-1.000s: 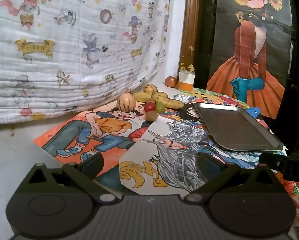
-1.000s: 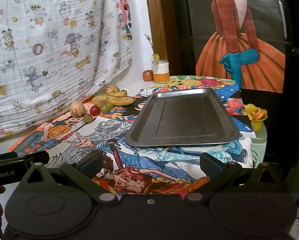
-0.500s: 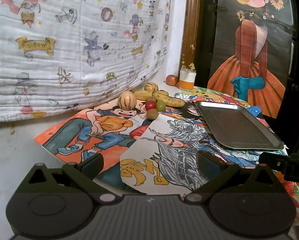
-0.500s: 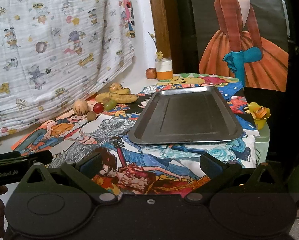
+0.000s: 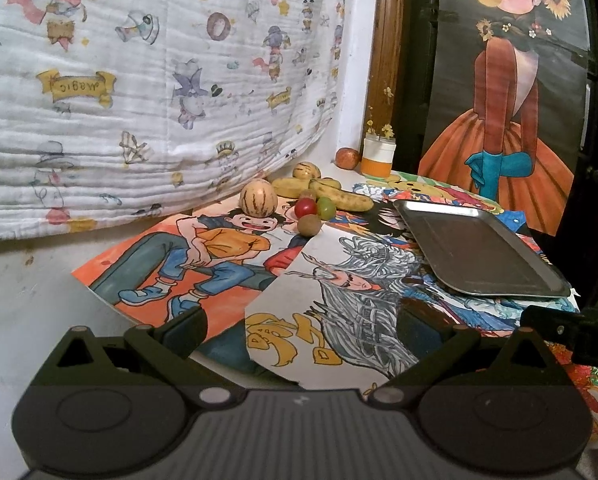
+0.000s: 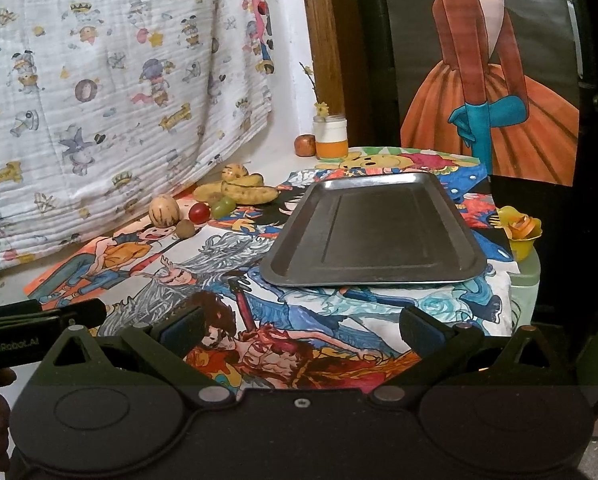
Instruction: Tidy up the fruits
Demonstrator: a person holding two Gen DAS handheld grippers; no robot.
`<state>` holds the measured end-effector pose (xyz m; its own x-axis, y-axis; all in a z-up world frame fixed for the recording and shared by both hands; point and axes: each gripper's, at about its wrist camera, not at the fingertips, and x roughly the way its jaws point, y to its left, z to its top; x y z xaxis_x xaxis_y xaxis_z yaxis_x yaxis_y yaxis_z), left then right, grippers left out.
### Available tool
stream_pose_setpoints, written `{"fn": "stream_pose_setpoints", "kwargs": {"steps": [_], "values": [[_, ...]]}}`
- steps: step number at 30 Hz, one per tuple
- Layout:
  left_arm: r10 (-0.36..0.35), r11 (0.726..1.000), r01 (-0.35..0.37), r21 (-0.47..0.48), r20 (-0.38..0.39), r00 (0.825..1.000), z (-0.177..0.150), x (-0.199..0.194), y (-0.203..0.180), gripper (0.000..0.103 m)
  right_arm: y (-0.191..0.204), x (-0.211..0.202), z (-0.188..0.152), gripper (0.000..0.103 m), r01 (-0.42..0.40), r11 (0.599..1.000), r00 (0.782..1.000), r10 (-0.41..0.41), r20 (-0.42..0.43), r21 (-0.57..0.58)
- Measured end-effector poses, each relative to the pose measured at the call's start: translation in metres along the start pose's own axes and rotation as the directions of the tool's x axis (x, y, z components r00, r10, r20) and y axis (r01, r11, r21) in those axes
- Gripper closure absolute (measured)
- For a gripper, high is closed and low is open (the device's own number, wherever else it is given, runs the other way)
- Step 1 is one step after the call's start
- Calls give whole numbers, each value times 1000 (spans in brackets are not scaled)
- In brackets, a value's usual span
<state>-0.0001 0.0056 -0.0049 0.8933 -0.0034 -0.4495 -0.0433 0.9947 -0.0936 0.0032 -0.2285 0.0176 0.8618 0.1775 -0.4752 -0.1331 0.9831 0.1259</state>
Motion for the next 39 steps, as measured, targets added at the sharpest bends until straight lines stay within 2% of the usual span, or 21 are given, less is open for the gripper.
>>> {"fn": "stream_pose_setpoints", "kwargs": {"steps": [39], "values": [[0, 1000, 0, -1, 1, 1000, -2, 0, -1, 0, -2, 0, 0, 0, 1, 1000, 1000, -1, -3, 3]]}}
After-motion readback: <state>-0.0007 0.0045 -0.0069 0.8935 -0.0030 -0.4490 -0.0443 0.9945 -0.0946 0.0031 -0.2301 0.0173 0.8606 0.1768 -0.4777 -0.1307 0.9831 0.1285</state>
